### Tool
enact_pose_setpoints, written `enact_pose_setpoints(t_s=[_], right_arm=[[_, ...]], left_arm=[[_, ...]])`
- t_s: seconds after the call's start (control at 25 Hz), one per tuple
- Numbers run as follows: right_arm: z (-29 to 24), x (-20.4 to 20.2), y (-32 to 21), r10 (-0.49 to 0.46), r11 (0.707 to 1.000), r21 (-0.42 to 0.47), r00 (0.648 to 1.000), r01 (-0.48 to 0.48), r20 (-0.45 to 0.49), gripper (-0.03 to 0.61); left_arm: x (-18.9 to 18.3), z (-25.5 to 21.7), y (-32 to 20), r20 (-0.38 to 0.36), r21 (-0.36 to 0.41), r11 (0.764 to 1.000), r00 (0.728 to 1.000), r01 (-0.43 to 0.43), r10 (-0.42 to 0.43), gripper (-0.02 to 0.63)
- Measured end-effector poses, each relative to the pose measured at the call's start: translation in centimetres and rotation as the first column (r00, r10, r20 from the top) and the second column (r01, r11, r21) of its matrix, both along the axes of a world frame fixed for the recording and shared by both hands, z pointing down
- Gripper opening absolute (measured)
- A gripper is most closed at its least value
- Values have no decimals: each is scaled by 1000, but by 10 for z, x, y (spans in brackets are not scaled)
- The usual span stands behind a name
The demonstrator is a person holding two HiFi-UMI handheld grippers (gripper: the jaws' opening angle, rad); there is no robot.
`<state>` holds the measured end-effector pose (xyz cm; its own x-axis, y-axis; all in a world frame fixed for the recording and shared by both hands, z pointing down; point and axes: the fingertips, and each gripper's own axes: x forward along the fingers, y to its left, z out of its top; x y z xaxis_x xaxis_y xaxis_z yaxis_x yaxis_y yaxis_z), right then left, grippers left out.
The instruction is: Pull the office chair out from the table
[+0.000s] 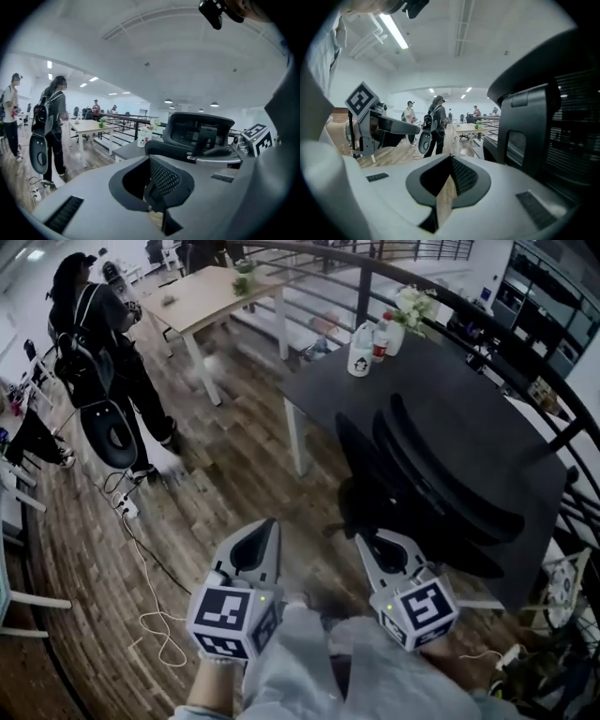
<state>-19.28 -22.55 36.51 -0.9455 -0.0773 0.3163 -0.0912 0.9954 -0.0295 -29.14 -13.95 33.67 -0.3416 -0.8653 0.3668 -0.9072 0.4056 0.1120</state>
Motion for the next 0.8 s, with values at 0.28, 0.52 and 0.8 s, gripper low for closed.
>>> enact_pose_setpoints(t_s=[0.28,0.52,0.8], right_arm=[[-14,6,-16,256,966,40,966,-257,19,5],[-14,29,-33,443,891,102,897,-441,10,5],[-13,74,-51,630,762,199,776,-617,-7,6]], left_arm=[[-19,-18,-44,166,13,969,956,-247,242,11],[-30,-19,-75,323,-6,920,870,-391,372,12],[-20,-10,-122,465,-87,833,717,-547,519,35]])
